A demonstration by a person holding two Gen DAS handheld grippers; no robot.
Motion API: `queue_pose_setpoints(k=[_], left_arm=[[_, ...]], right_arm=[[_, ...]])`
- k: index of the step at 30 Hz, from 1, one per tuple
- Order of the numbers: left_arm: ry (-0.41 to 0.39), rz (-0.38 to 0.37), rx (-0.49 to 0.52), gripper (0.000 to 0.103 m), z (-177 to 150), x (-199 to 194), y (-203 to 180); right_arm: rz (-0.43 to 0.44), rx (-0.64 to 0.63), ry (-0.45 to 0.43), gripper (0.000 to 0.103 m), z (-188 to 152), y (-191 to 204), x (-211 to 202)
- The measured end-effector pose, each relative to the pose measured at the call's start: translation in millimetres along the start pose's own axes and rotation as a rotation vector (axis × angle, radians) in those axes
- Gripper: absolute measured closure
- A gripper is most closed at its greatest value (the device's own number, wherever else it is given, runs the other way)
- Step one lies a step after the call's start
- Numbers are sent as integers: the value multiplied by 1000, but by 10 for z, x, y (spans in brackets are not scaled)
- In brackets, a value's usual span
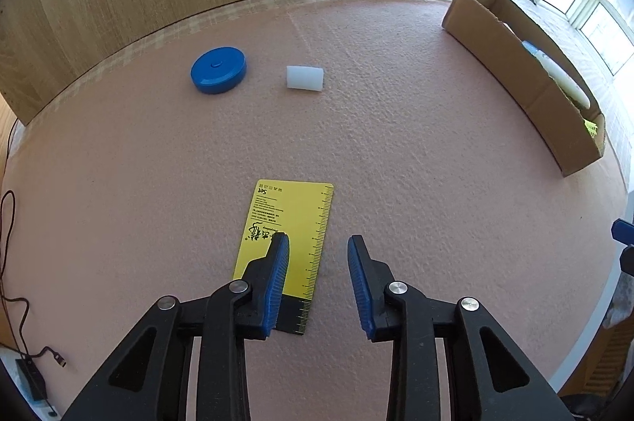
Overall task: Organize objects
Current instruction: 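Grasp the yellow card with the left tool and lift it, then carry the yellow card into the box and open the left tool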
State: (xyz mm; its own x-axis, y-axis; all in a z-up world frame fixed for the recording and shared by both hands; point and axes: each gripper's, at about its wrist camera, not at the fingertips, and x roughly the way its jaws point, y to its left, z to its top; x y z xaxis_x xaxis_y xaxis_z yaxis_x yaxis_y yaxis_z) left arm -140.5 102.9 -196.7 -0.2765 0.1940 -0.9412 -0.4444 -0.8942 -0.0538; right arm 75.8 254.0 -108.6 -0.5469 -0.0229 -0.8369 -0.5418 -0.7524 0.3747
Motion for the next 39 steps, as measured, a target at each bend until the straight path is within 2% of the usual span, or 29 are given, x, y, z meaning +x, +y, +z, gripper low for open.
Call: queue_pose_setpoints(k=[2, 4, 9, 17, 19, 22, 31, 39], left_arm=[[21, 9, 15, 47, -32, 22, -22], [28, 25, 10, 40, -49, 53, 7], [51, 59, -12, 40, -34, 138, 141], [104, 26, 37, 40, -34, 238, 131], [100, 33, 55, 40, -40, 237, 100], [94, 20, 51, 49, -48, 215, 101], [74, 1, 54, 49, -119, 106, -7], [-10, -37, 79, 49, 127, -205, -280]], right_arm=[[0, -1, -2, 50, -2, -29, -21], [-1, 4, -5, 50, -1, -68, -36], [9, 17, 4, 50, 4, -130, -10], [22, 14, 10, 50, -14, -139, -3], [20, 21, 11, 50, -12, -162, -5], [21, 32, 12, 50, -15, -192, -15], [21, 41, 8, 50, 11, -226, -13], [20, 38, 5, 50, 6, -280, -31]])
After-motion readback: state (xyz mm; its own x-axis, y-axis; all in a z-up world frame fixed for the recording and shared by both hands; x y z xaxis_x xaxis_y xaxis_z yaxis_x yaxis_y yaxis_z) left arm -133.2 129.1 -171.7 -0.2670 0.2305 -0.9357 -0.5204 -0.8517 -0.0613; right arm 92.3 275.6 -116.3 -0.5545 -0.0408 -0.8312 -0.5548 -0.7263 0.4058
